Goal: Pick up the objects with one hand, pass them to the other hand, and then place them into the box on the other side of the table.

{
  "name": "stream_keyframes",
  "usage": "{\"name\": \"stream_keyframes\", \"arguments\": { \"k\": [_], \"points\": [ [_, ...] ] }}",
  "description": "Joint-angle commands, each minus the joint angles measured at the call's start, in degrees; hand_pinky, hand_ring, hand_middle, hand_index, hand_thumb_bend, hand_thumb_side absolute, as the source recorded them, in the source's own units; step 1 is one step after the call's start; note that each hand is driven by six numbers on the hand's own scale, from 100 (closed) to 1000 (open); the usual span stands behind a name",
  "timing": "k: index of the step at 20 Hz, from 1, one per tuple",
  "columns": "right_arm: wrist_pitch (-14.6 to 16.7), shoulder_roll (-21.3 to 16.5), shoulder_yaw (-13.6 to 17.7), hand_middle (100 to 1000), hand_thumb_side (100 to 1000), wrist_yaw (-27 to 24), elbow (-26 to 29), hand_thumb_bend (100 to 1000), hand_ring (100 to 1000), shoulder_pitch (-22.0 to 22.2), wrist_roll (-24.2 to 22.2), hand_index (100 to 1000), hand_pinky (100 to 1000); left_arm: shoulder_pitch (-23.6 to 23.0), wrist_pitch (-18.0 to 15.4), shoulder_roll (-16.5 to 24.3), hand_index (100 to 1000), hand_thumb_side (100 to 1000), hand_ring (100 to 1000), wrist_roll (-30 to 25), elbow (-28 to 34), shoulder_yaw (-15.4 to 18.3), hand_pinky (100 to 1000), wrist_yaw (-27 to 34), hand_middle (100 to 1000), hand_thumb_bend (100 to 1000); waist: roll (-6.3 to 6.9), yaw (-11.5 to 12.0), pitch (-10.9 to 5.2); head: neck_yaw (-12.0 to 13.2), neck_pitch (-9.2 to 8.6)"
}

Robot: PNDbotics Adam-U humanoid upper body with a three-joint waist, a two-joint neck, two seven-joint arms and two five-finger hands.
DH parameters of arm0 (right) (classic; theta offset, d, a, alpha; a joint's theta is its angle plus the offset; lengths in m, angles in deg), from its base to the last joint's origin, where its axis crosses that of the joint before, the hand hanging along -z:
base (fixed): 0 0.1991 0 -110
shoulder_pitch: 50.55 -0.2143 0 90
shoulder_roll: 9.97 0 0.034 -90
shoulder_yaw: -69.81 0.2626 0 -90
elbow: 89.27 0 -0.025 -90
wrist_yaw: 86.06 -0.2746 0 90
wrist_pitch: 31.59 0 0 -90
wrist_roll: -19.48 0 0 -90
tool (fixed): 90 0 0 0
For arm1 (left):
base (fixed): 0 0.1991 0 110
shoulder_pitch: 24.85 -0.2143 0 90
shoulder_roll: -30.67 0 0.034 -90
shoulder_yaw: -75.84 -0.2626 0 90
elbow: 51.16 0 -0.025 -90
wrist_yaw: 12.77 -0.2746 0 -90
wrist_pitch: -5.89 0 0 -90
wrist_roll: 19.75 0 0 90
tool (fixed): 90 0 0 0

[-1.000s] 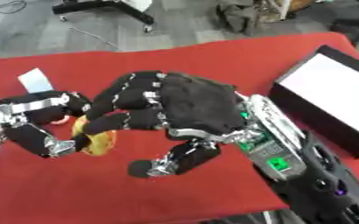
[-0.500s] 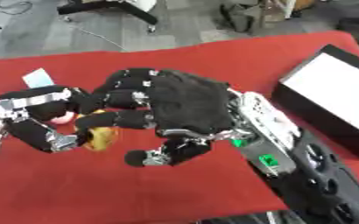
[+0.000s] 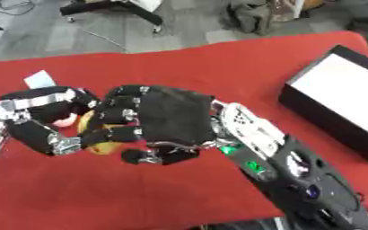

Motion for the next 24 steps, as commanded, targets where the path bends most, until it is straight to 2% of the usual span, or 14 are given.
{"name": "stream_keyframes", "arguments": {
  "k": [1,10,12,14,15,16,17,18,19,21,22,24],
  "points": [
    [-0.6,0.2,0.4,698,100,2.5,-1.0,169,739,-0.9,1.7,813,770,0.9,0.6,0.6,582,279,530,-0.1,1.6,0.2,678,1.3,470,100,0.06,0.1,-0.59,-0.2,-0.14],
    [-3.4,0.9,0.4,660,100,8.0,-3.7,100,706,-0.6,8.0,779,735,0.7,1.8,0.2,584,293,531,-0.1,2.4,-0.7,678,1.8,471,100,0.16,0.1,-0.56,-0.2,-0.14],
    [-3.9,1.1,0.5,599,100,8.4,-4.2,100,658,-0.5,9.5,713,700,0.6,1.9,0.2,586,295,533,-0.1,2.5,-0.8,678,1.8,473,100,0.18,0.0,-0.55,-0.3,-0.14],
    [-4.6,1.1,0.6,519,100,8.3,-4.5,100,593,-0.5,11.3,554,662,0.5,2.0,0.2,595,303,539,-0.1,2.7,-0.7,679,1.8,481,100,0.18,0.0,-0.53,-0.3,-0.14],
    [-5.1,1.2,0.6,505,100,8.1,-4.5,100,583,-0.5,12.2,509,655,0.5,2.1,0.2,598,307,540,-0.1,2.7,-0.7,679,1.8,484,100,0.17,0.0,-0.53,-0.3,-0.14],
    [-5.5,1.1,0.6,505,100,7.9,-4.6,100,583,-0.4,13.1,509,655,0.5,2.1,0.2,598,307,540,-0.1,2.8,-0.7,679,1.9,484,100,0.17,0.0,-0.52,-0.3,-0.14],
    [-5.9,1.1,0.7,470,100,7.7,-4.8,100,555,-0.4,14.0,420,624,0.5,2.2,0.2,611,339,549,-0.1,2.8,-0.7,680,1.9,496,100,0.18,0.0,-0.51,-0.3,-0.14],
    [-6.5,1.1,0.7,461,100,7.4,-4.9,100,549,-0.4,14.9,394,617,0.5,2.3,0.2,615,380,552,-0.1,2.9,-0.7,681,1.9,500,100,0.18,-0.1,-0.50,-0.3,-0.14],
    [-7.0,1.1,0.8,449,100,7.2,-5.1,100,542,-0.3,15.8,346,610,0.4,2.3,0.3,626,479,560,-0.1,2.9,-0.7,684,2.0,510,100,0.18,-0.1,-0.49,-0.3,-0.14],
    [-8.0,1.0,0.8,441,100,6.8,-5.3,100,540,-0.3,17.5,306,608,0.2,2.4,0.3,639,560,569,-0.1,2.9,-0.4,688,2.3,522,103,0.18,-0.1,-0.48,-0.4,-0.14],
    [-8.3,0.9,0.8,433,100,6.5,-5.4,100,536,-0.3,18.3,285,605,0.1,2.5,0.3,656,620,577,-0.1,2.8,-0.2,693,2.6,535,156,0.17,-0.1,-0.48,-0.4,-0.14],
    [-8.8,0.8,0.9,420,100,5.9,-5.5,100,529,-0.2,20.0,267,599,-0.3,2.5,0.4,671,674,586,-0.1,2.7,0.6,698,3.1,548,212,0.16,-0.2,-0.48,-0.4,-0.14]
  ]
}}
